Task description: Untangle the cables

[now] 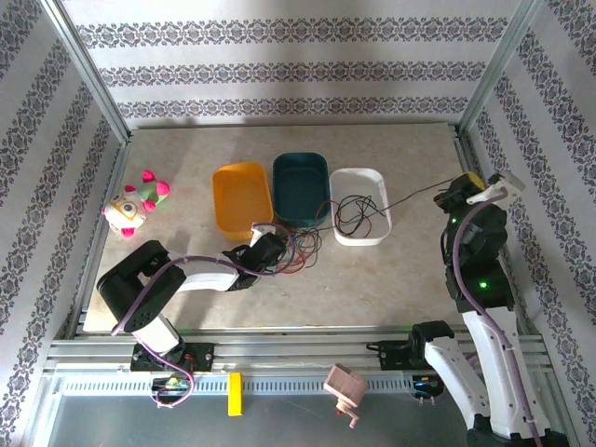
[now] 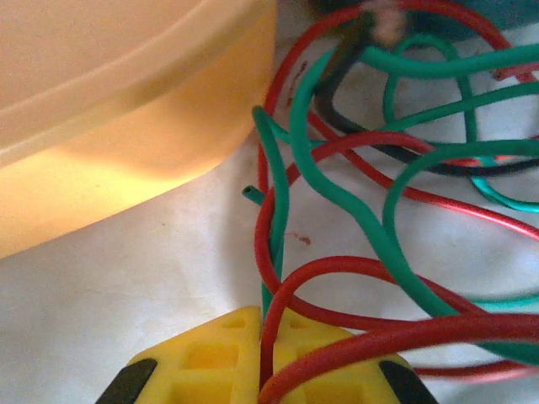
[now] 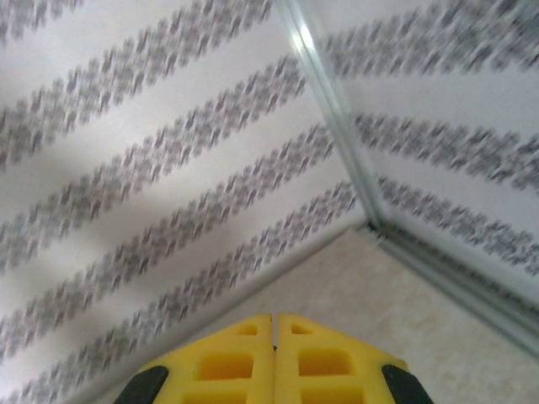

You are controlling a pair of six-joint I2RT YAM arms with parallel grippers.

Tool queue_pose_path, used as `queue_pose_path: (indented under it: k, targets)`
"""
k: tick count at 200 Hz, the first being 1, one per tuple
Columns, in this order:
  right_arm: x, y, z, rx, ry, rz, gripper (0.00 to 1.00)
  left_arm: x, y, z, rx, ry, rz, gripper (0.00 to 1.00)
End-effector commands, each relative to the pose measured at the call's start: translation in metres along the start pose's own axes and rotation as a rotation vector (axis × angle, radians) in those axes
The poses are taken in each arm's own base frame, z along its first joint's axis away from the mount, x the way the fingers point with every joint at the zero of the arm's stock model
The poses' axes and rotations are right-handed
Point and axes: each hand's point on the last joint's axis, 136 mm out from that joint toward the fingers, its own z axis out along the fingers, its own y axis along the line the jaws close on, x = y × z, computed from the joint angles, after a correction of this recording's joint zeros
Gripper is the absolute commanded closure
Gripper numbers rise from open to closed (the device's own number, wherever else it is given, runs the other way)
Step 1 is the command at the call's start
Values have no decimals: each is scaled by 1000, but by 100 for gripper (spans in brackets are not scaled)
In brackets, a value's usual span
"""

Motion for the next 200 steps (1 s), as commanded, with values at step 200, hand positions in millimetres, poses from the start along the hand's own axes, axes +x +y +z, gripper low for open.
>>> queue_pose_path:
  k: [200]
  targets:
    - [-152, 160, -8, -750, -72, 106, 100, 60, 58, 3, -224, 185, 36, 100]
